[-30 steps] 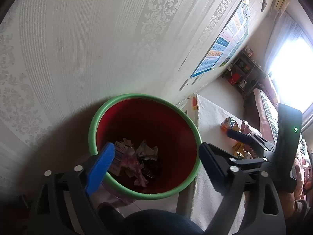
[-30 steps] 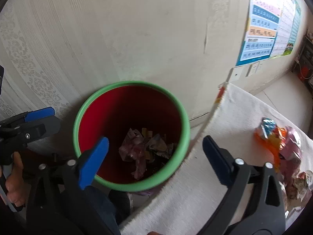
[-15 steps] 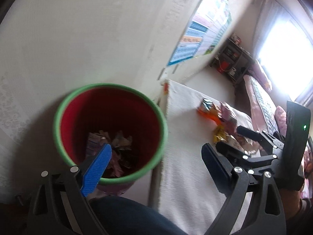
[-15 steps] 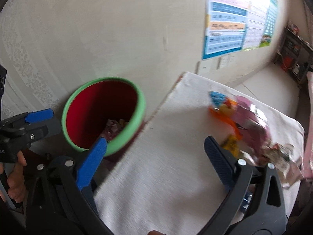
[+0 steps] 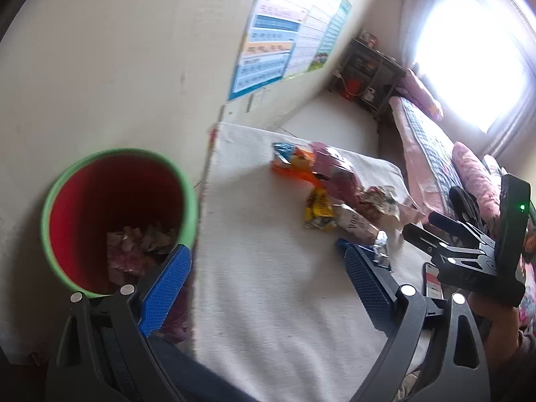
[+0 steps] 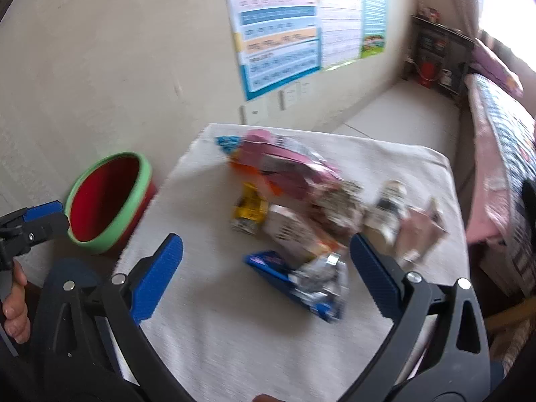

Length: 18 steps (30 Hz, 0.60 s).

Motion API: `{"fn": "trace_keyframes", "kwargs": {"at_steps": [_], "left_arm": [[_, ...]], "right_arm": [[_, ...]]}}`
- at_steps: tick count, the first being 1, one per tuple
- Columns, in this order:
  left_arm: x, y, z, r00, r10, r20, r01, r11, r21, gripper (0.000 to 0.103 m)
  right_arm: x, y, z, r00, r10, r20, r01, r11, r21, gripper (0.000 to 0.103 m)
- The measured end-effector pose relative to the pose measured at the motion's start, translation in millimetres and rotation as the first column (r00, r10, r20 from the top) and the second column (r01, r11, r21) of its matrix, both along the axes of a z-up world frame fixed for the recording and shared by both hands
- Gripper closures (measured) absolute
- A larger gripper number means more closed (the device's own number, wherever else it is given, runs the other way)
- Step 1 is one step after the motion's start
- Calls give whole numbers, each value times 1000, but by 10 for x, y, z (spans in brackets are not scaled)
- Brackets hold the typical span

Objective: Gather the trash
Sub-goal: 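Move both open tools back over the trash on the table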

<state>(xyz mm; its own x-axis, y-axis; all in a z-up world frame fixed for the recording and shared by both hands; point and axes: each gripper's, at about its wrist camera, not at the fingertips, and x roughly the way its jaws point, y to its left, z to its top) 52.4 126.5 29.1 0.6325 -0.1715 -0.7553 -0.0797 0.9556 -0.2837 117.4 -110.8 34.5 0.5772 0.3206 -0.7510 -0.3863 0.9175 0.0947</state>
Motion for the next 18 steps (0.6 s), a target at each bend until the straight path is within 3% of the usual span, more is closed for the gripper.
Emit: {"fn": "trace_keyframes", "kwargs": {"at_steps": [11, 18], "left_arm": [[355, -645, -29, 995, -96, -1, 96, 995, -15, 14], [461, -785, -68, 993, -113, -22, 113, 994, 9, 14]], "right_arm": [[77, -993, 96, 988, -155, 20, 155, 988, -13, 5], [165, -1261, 4, 979, -204, 8, 204, 979, -9, 5]]}}
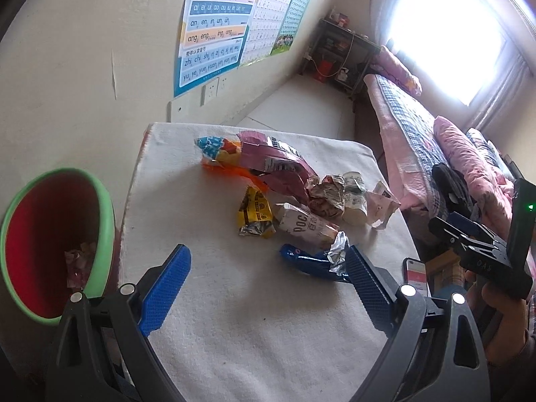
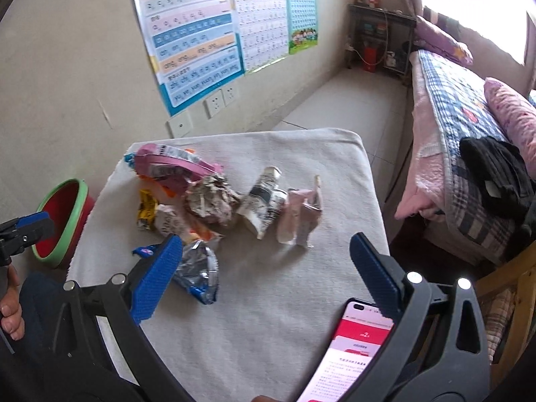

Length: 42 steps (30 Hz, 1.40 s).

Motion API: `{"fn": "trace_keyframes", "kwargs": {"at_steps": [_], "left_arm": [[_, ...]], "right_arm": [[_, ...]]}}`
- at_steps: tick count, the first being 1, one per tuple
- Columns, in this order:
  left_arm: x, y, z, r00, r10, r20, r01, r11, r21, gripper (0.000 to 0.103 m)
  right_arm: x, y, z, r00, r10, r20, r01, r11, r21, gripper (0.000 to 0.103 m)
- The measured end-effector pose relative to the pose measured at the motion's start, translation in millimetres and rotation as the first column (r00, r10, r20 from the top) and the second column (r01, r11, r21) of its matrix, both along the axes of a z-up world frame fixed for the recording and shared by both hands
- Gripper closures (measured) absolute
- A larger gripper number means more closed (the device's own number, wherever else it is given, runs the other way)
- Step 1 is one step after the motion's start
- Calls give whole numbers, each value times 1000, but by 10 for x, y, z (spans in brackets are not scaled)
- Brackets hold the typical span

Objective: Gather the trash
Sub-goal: 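Move both open tools back over the trash on the table, then grasp the yellow snack bag with the left tool while the right tool grasps the pink-white carton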

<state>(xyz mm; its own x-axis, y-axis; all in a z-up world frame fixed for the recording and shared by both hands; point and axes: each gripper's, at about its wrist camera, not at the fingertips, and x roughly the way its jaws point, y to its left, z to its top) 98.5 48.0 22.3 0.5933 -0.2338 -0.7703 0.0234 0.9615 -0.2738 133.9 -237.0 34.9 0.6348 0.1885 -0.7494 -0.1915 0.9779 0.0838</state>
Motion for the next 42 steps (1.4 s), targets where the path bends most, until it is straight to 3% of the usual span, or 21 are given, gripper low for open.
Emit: {"fn": "trace_keyframes", "kwargs": {"at_steps": [17, 22, 25, 33, 39, 42], "left_arm": [[663, -52, -483, 996, -5, -93, 7, 1000, 27, 14], [952, -30, -655, 992, 25, -125, -25, 1000, 3, 15], [1094, -51, -786, 986, 30, -164, -30, 1000, 1, 24], [1294, -86, -978, 979, 41, -202, -45, 999, -17, 24], [1434, -104, -1133, 969, 37, -244, -43, 999, -20, 44], [1447, -154, -1219, 965, 11, -262, -15, 1000, -14, 52]], "right_arm": [[634, -241, -628, 987, -92, -130, 89, 996, -33, 5], [760, -245, -713, 982, -114, -149, 110, 993, -36, 14], [810, -231, -752, 981, -114, -159, 109, 993, -38, 17], [918, -201, -828, 978, -115, -172, 109, 993, -45, 20], [1012, -179, -927, 973, -115, -202, 108, 993, -42, 30], [1043, -145, -953, 972, -105, -212, 97, 994, -49, 41]]}}
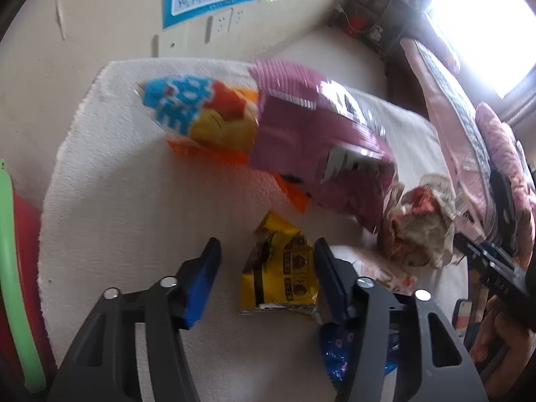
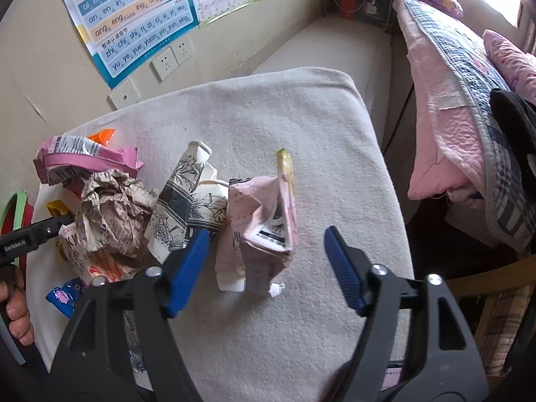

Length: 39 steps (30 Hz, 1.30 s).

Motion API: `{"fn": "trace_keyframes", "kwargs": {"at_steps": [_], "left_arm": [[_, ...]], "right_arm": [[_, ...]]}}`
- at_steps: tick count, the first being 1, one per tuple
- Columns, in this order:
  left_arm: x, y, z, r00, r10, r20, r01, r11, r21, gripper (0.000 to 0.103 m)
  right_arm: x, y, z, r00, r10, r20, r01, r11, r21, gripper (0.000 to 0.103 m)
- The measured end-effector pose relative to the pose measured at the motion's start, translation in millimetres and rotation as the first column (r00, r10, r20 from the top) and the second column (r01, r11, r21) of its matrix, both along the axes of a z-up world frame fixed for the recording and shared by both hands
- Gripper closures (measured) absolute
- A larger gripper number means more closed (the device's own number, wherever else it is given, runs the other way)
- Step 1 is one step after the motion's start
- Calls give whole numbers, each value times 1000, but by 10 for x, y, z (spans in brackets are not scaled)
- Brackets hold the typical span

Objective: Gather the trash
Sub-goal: 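Grasp the yellow snack bag with the left tool while the right tool grasps the pink-white carton, then carry the snack bag and carton over the red bin and release both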

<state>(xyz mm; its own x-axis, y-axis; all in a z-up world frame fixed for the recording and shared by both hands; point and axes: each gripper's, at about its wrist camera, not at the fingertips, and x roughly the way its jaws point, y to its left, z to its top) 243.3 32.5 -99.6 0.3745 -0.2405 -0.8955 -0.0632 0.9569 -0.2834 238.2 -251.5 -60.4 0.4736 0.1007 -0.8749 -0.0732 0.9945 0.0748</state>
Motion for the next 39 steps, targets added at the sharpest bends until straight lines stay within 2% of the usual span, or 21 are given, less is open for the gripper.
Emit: {"fn": "trace_keyframes", "kwargs": {"at_steps": [2, 4, 11, 23, 31, 39], "left_arm": [[-12, -17, 1, 1000, -17, 8, 18, 1000, -5, 65], [-36, -44, 28, 999, -31, 19, 31, 999, 6, 67], [-155, 1, 151, 999, -28, 42, 28, 1000, 9, 68], [-575, 45, 546, 992, -40, 122, 35, 998, 43, 68], [-934, 112, 841, 985, -40, 171, 31, 998, 55, 68], [-1220, 233, 1033, 977, -36, 212, 18, 996, 89, 68]], "right_arm": [[21, 12, -26, 1000, 7, -12, -7, 1000, -2, 52], [24, 8, -42, 1000, 8, -18, -8, 1000, -5, 66], [-29, -64, 25, 1000, -7, -3, 7, 1000, 11, 67], [-388, -157, 434, 996, -4, 85, 2, 1000, 19, 67], [-645, 31, 716, 987, 45, 153, -48, 999, 18, 67], [-810, 300, 820, 981, 83, 176, -90, 995, 31, 67]]}}
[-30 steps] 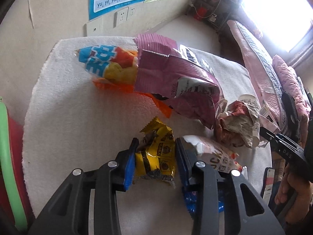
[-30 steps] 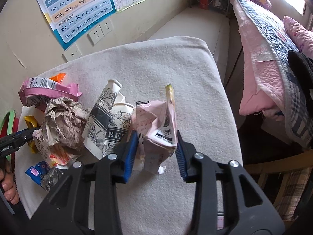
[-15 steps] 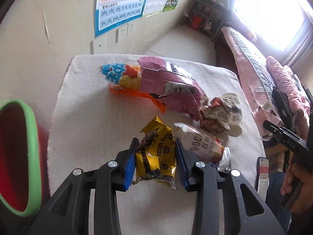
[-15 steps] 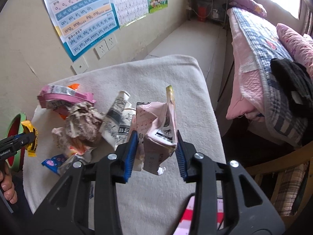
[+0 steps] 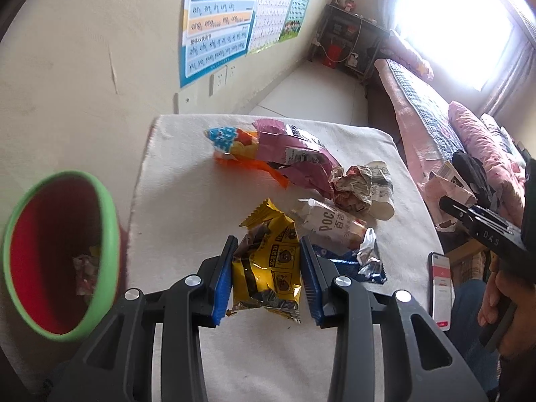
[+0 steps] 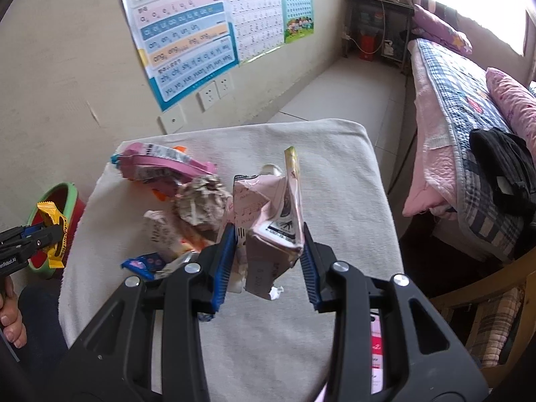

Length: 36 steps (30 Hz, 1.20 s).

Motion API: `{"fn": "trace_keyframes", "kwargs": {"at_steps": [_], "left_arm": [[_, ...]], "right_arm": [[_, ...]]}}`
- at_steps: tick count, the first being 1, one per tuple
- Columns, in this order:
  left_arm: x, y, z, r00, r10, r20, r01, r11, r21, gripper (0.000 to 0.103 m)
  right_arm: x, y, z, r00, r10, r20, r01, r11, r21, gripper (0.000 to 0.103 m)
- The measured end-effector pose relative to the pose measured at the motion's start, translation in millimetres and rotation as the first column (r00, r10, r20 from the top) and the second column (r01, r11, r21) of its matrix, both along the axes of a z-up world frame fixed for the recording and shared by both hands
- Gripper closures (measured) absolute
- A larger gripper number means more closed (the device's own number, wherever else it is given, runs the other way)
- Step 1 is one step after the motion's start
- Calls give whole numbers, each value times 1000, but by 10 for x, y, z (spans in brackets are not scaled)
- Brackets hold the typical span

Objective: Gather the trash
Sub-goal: 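Carry the snack bag and carton over the red bin and release both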

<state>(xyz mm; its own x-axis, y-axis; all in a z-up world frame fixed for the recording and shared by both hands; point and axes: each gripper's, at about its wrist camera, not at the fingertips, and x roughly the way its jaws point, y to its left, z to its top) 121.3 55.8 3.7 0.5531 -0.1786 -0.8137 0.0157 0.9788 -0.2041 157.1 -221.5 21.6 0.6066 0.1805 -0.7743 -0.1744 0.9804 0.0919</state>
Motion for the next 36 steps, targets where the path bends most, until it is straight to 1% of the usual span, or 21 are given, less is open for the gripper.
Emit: {"fn": "trace_keyframes", "kwargs": {"at_steps": [6, 13, 19, 28, 36], "left_arm": [[-168, 136, 123, 999, 26, 27, -26, 1000, -2, 68], [-312, 366, 236, 996, 74, 54, -73, 997, -24, 68], [-402, 605, 292, 991, 114, 69, -112, 993, -28, 68], [-636, 1219, 341, 974, 213, 82, -211, 977, -33, 68], [-828, 1765, 365, 951, 297, 84, -294, 955, -43, 68]], "right_arm": [[-99, 209, 51, 999, 36, 6, -36, 999, 10, 67], [-158, 499, 120, 996, 92, 13, -92, 996, 9, 67], [-145, 865, 204, 988, 155, 29, -155, 988, 4, 67], [-172, 1640, 293, 957, 286, 49, -286, 958, -4, 67], [-245, 2432, 345, 911, 409, 59, -409, 913, -4, 67]]}}
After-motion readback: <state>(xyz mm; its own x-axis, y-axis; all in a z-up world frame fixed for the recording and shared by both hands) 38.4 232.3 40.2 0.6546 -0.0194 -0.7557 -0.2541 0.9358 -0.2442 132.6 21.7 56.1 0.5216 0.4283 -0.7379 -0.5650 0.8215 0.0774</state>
